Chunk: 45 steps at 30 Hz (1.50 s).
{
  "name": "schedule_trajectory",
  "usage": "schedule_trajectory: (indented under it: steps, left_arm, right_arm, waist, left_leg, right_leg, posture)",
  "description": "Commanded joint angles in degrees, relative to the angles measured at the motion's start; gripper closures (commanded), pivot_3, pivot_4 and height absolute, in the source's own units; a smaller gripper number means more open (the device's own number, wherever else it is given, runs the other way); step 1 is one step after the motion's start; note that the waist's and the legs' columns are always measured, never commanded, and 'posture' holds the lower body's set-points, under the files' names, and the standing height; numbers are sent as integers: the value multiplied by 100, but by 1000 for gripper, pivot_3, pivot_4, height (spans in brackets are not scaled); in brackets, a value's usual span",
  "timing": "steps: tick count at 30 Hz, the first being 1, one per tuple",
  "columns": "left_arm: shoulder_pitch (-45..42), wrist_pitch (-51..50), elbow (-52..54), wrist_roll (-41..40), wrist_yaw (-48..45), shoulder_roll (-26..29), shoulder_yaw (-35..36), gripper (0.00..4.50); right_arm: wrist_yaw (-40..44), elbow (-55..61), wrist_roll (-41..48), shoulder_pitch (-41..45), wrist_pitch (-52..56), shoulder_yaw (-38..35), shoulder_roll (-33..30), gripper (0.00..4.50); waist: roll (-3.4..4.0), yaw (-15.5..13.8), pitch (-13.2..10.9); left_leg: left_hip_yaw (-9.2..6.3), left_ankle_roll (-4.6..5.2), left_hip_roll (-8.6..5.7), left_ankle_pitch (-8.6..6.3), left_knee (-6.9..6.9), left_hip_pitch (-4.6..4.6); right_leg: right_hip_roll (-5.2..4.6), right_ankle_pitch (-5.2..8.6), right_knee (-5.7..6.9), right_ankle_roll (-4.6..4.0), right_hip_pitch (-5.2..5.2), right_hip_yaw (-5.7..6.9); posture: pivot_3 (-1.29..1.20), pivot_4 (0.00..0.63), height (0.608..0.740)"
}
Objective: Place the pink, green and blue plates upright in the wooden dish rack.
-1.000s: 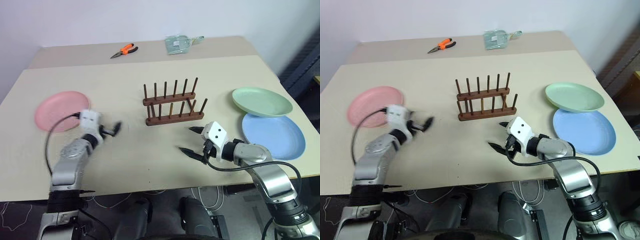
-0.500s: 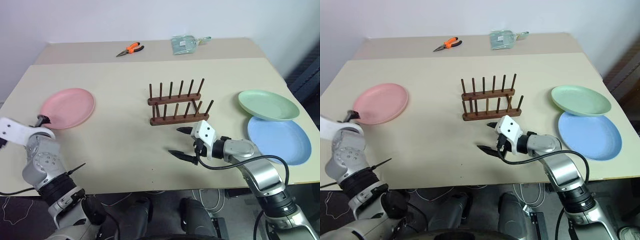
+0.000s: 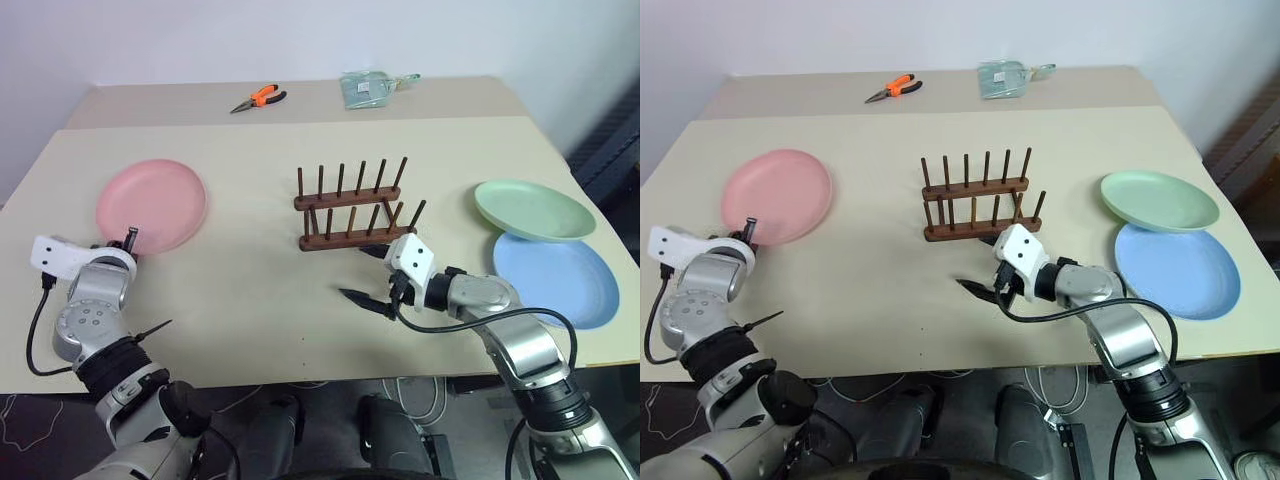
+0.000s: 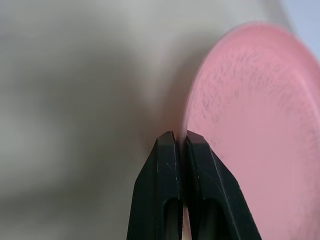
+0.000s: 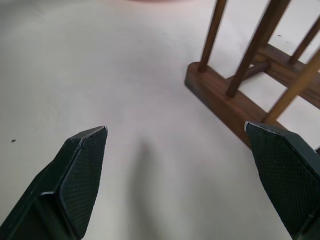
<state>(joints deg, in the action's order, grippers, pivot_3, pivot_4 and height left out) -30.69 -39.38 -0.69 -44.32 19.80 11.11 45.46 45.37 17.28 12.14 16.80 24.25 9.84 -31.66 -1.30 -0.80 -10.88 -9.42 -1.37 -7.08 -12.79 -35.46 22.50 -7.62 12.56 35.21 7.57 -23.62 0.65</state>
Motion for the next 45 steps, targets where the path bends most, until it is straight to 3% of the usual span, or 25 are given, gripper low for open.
schedule_trajectory:
  steps: [1, 6, 12, 15, 22, 24, 27, 29, 30, 34, 37, 41, 45]
  left_arm:
    - [-212, 271, 853, 88, -552, 124, -817, 4343]
    - [-586, 260, 1721, 727, -874, 22, -2537, 4343]
    - [-708, 89, 2062, 948, -772, -399, -3423, 4343]
    - [-700, -65, 2167, 921, -670, -696, -3626, 4393]
    - [-575, -412, 2203, 620, -576, -1004, -3393, 4393]
    - [-557, -447, 2172, 439, -629, -1080, -3282, 4393]
    - [-620, -357, 2124, 340, -637, -1148, -3138, 3513]
    - [-701, -77, 2071, 450, -601, -1115, -2989, 2565]
    - [-752, 188, 1983, 642, -561, -998, -2846, 2111]
    - [-503, 900, 1615, 1977, -809, 60, -3107, 2111]
    - [263, 1640, 1085, 2841, -1566, 981, -3450, 2111]
    - [1229, 2248, 821, 2711, -2883, 1420, -3524, 2111]
    - [1937, 2387, 999, 2612, -3975, 1623, -3864, 2111]
  right_arm:
    - [-75, 436, -143, 490, -289, -172, -86, 0]
    - [-419, 19, -1119, 1754, -1187, 294, 68, 0]
    - [-1023, -1186, -2701, 2549, -2466, 946, 33, 0]
    - [-1385, -1675, -3245, 2680, -2833, 1063, 76, 834]
    - [-1849, -2024, -4018, 2623, -3365, 1060, -25, 4314]
    - [-1944, -2077, -4146, 2595, -3428, 1012, -35, 4416]
    - [-2099, -2135, -4314, 2544, -3469, 940, -65, 4500]
    - [-2163, -2155, -4312, 2525, -3484, 855, -91, 4500]
    - [-2182, -2153, -4200, 2511, -3485, 727, -111, 4500]
    - [-2052, -2037, -3424, 2388, -3432, 152, -79, 4500]
    - [-1229, -1400, -1435, 2094, -2562, -608, 224, 4500]
    - [-543, -590, 1403, 1805, -274, -1695, 476, 4500]
    - [-296, -498, 2607, 1753, 636, -2161, 407, 4500]
  waist:
    - [0, 5, 0]
    - [0, 12, 0]
    - [0, 31, 0]
    - [-1, 18, 0]
    - [-1, 38, 0]
    - [0, 36, -1]
    - [-1, 18, -1]
    - [-1, 11, -1]
    - [-1, 11, -1]
    - [0, 56, -1]
    - [4, 61, 2]
    - [14, 64, -2]
    - [18, 10, -5]
  left_leg:
    - [1, 0, 0, 0, 0, -1]
    - [7, -1, 1, 0, 0, -2]
    - [22, -16, 1, 8, 8, -7]
    - [26, -24, 1, 14, 8, -5]
    - [33, -26, 2, 15, 9, -4]
    - [35, -26, 3, 15, 9, -5]
    - [35, -26, 2, 15, 9, -4]
    - [36, -26, 2, 16, 8, -3]
    - [36, -26, 2, 16, 8, -4]
    - [50, -29, 3, 17, 18, -6]
    - [55, -27, 6, 16, 26, -9]
    - [58, -1, 19, 1, 26, -9]
    - [55, 9, 20, -5, 25, 0]
  right_leg:
    - [0, 0, -1, 0, 1, 0]
    - [1, -1, 0, 0, 1, -1]
    - [1, -1, -3, 0, -6, -16]
    - [1, -1, -2, -1, -8, -21]
    - [4, -1, 1, -1, -14, -30]
    - [5, -1, 1, -1, -14, -30]
    - [5, -1, 0, -1, -13, -31]
    - [5, -2, 0, -1, -13, -31]
    - [5, -2, -1, -1, -13, -32]
    - [12, -5, 1, -7, -23, -40]
    - [20, -7, -2, -10, -26, -50]
    - [21, -8, -5, -12, -28, -58]
    - [20, -12, -7, -24, -37, -57]
  posture:
    - [0, 150, 739]
    - [0, 150, 739]
    - [0, 150, 739]
    - [0, 150, 739]
    - [0, 150, 739]
    - [0, 150, 739]
    - [0, 150, 739]
    - [0, 150, 739]
    - [0, 150, 739]
    - [0, 150, 739]
    - [0, 150, 739]
    - [0, 150, 739]
    - [0, 150, 739]
